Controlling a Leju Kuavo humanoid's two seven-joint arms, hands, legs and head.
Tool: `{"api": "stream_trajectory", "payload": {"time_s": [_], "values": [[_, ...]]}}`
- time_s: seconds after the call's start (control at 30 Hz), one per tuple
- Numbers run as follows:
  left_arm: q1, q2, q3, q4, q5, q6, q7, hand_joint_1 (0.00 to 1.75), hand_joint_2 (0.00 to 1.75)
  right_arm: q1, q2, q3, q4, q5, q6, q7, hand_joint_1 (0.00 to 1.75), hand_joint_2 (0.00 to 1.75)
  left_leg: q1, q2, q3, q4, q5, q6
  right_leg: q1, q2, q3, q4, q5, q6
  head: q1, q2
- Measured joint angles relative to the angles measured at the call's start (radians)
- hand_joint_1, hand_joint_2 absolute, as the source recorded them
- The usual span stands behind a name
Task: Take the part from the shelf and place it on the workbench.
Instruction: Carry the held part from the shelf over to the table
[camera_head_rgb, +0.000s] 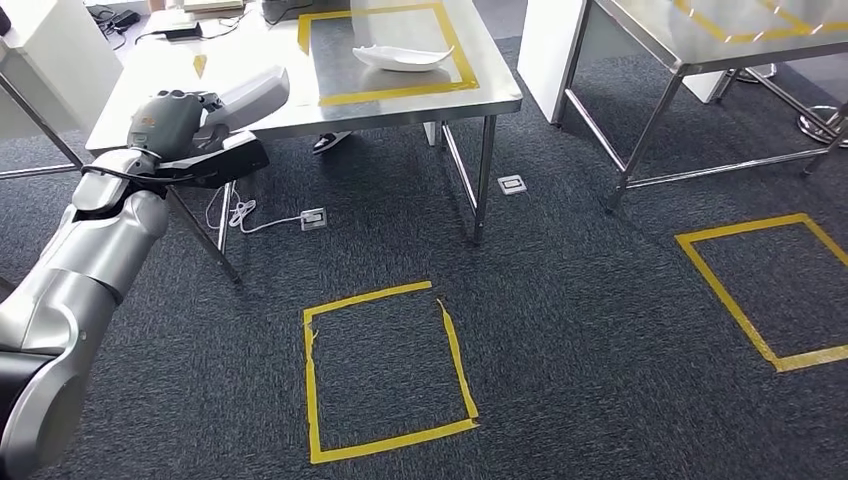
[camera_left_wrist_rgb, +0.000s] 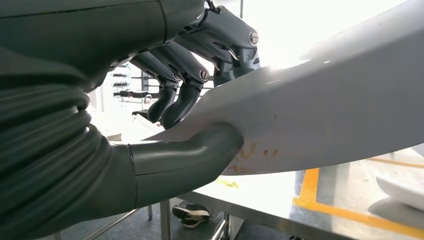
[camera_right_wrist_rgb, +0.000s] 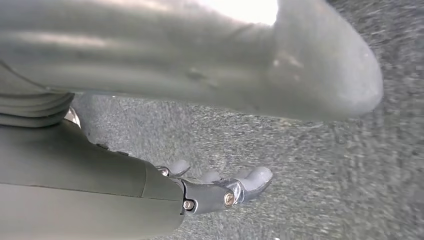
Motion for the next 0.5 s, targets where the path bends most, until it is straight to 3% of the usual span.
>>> {"api": "stream_trajectory", "payload": {"time_s": [0.07, 0.2, 0.27, 0.33, 0.37, 0.4, 0.43, 0.5], "values": [[-0.001, 0.0, 0.001, 0.003, -0.005, 0.0, 0.002, 1.45, 1.75, -0.003, 0.0, 0.0, 0.0, 0.0, -0.001, -0.002, 0.0, 0.0, -0.002, 0.002, 0.021, -0.084, 0.051, 0.01, 0.001, 0.0, 0.01, 0.002, -0.019, 0.012, -0.001, 0.0], [-0.002, -0.003, 0.003, 0.003, -0.012, -0.001, 0.004, 1.45, 1.75, -0.004, 0.0, 0.0, 0.0, 0.0, -0.002, -0.005, 0.0, 0.0, -0.001, -0.003, 0.041, -0.094, 0.041, 0.04, 0.001, -0.003, 0.01, 0.031, -0.035, 0.033, 0.002, 0.0], [-0.005, -0.003, 0.006, 0.001, -0.012, -0.001, 0.005, 1.45, 1.75, -0.006, 0.0, 0.0, 0.0, 0.001, -0.002, -0.006, 0.0, 0.0, 0.002, -0.005, 0.056, -0.094, 0.029, 0.05, -0.001, -0.004, -0.045, 0.122, -0.052, 0.041, 0.006, 0.0], [-0.004, -0.004, 0.008, 0.001, -0.012, -0.001, 0.005, 1.45, 1.75, -0.005, 0.0, 0.0, 0.0, 0.001, -0.002, -0.006, 0.0, 0.0, 0.001, -0.006, 0.07, -0.094, 0.013, 0.054, -0.003, -0.004, -0.135, 0.251, -0.09, 0.048, 0.009, 0.0], [-0.001, -0.005, 0.008, 0.001, -0.013, -0.001, 0.004, 1.45, 1.75, -0.005, 0.0, 0.0, 0.0, 0.001, -0.002, -0.006, 0.0, 0.0, 0.0, -0.007, 0.081, -0.094, 0.003, 0.055, -0.003, -0.004, -0.172, 0.29, -0.104, 0.049, 0.01, 0.0], [0.002, -0.005, 0.008, 0.002, -0.013, -0.001, 0.004, 1.45, 1.75, -0.004, 0.0, 0.0, 0.0, 0.001, -0.002, -0.005, 0.0, 0.0, 0.0, -0.008, 0.094, -0.094, -0.008, 0.054, -0.003, -0.004, -0.194, 0.296, -0.103, 0.048, 0.011, 0.0], [0.004, -0.006, 0.008, 0.002, -0.013, -0.001, 0.004, 1.45, 1.75, -0.003, 0.0, 0.0, 0.0, 0.001, -0.002, -0.004, 0.0, 0.0, -0.001, -0.009, 0.109, -0.094, -0.02, 0.052, -0.002, -0.004, -0.198, 0.264, -0.079, 0.045, 0.011, 0.0], [0.005, -0.008, 0.008, 0.004, -0.015, -0.001, 0.004, 1.45, 1.75, -0.001, 0.0, 0.0, 0.0, 0.0, -0.002, -0.002, 0.0, 0.0, -0.002, -0.009, 0.141, -0.094, -0.045, 0.047, 0.002, -0.005, -0.172, 0.13, 0.022, 0.033, 0.013, 0.0]]}}
